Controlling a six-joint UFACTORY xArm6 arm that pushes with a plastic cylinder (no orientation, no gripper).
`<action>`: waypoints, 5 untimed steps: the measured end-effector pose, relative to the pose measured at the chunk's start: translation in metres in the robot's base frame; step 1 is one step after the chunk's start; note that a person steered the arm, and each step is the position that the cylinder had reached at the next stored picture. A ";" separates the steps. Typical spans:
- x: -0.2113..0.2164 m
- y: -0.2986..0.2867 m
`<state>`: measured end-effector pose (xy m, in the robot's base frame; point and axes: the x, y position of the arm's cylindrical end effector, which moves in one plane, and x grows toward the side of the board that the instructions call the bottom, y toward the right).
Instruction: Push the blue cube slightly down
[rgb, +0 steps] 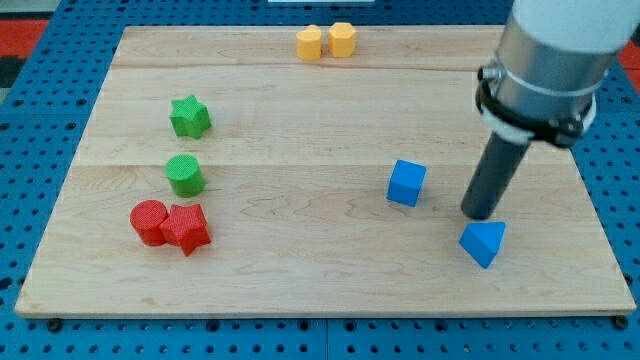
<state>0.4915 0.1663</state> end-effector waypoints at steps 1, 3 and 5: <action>-0.034 -0.001; -0.029 -0.063; -0.039 -0.070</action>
<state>0.4529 0.0966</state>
